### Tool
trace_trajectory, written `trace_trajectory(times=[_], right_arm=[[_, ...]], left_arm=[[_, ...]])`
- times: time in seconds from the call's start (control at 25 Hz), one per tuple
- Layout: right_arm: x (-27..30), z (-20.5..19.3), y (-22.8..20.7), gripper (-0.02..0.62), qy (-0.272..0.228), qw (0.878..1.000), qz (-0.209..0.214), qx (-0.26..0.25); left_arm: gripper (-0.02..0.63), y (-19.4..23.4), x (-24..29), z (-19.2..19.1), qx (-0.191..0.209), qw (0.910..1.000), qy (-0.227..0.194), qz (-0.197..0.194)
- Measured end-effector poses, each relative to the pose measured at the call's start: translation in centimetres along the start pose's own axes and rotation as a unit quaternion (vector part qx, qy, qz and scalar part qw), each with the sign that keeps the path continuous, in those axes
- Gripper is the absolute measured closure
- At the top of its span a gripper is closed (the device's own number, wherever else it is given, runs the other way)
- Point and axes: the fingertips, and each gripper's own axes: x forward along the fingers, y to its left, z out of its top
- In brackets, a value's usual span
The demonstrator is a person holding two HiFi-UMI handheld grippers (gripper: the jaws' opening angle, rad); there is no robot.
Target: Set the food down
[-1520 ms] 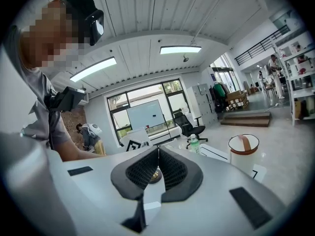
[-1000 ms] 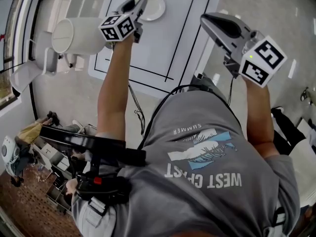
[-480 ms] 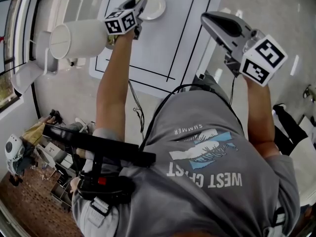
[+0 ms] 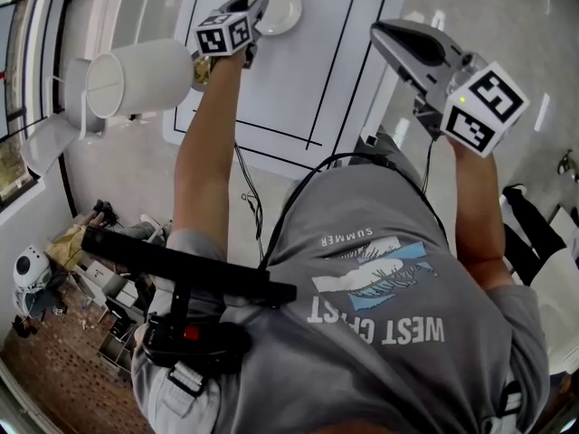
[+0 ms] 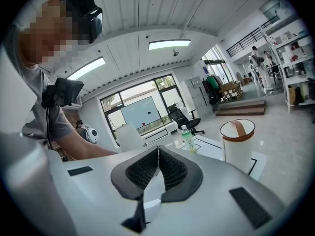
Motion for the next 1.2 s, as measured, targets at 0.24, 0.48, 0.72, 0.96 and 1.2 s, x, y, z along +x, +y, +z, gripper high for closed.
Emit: trace_trajectory(times=[0.24,0.48,0.72,0.96,1.2], right_arm=[[0.5,-0.3,-0.4,0.588,0.003,1.0,-0.002,0.003],[1.1,-0.7,-0.9,0.588,0.01,1.0,-0.006,0.008],[1.6,-0.6,-1.0,0.588,0.014,1.0,-0.003,0.01],[2.0,-0.9,-1.0,0.588,0.017,1.0,-0.002,0.011],[2.4,-1.2,-1.2,0.588,0.022,1.0,-0.003,0.013]], left_arm=[[0.499,0.8,0.8,-0.9,0.023,0.9993,0.028,0.014],[0.499,1.6,1.8,-2.3,0.054,0.9966,0.059,0.02],[0.5,1.8,2.2,-2.3,0.111,0.9893,0.086,0.037],[0.5,1.9,2.8,-2.7,0.177,0.9763,0.112,0.054],[0.5,2.0,3.4,-3.5,0.243,0.9577,0.136,0.07]])
